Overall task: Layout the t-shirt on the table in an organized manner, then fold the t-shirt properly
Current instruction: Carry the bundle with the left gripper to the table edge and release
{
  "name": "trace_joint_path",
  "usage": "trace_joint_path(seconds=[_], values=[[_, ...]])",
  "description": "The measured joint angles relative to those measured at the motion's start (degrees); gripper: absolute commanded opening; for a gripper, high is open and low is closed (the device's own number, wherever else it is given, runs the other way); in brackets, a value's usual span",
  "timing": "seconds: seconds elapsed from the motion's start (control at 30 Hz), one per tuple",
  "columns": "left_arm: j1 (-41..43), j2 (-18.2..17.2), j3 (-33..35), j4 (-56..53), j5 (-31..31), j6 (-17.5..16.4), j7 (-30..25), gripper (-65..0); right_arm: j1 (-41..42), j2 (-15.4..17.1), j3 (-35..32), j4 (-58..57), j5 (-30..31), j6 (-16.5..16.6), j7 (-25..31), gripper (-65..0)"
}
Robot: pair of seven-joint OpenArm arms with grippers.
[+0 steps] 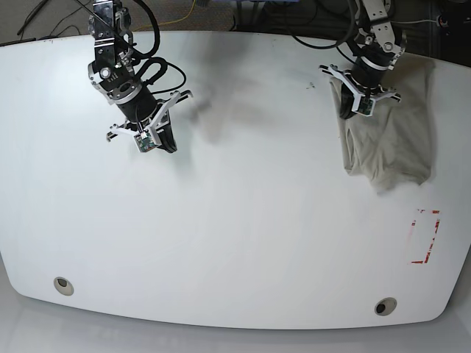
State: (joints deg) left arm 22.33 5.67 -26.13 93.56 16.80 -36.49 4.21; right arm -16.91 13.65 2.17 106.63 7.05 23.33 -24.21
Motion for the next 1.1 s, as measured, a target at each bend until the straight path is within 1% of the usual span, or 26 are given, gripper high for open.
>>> trace_joint_path(seconds=[0.3,0.37,0.53,0.67,0.8,1.1], values=[[-3.04,-3.78,-7.8,-2.78,0.55,0.02,0.61,-65.0,0.0,-0.02,0.0,0.11,0.22,0.0,0.0,-65.0],[-3.32,-5.09,-9.44,-3.54,0.61,0.11,0.74,-65.0,0.0,0.0,-0.02,0.11,0.22,0.0,0.02,-65.0],[-3.65,-7.91,-11.21,-5.29,0.7,0.22,0.87,-65.0,0.0,-0.15,-0.02,0.13,0.22,0.02,0.0,-65.0],[-3.61,-9.55,-11.47,-5.95,-0.31,-0.94,1.01,-65.0,0.0,-0.15,-0.02,0.15,0.22,0.0,0.0,-65.0],[-3.61,-10.51,-13.33,-6.01,-2.08,-2.19,1.4,-65.0,-0.33,-0.17,-0.02,0.15,0.22,0.0,0.04,-65.0],[-4.33,-12.11,-18.12,-6.16,-1.79,-1.95,2.27,-65.0,-1.09,-0.17,-0.02,0.17,0.22,0.04,0.07,-65.0]])
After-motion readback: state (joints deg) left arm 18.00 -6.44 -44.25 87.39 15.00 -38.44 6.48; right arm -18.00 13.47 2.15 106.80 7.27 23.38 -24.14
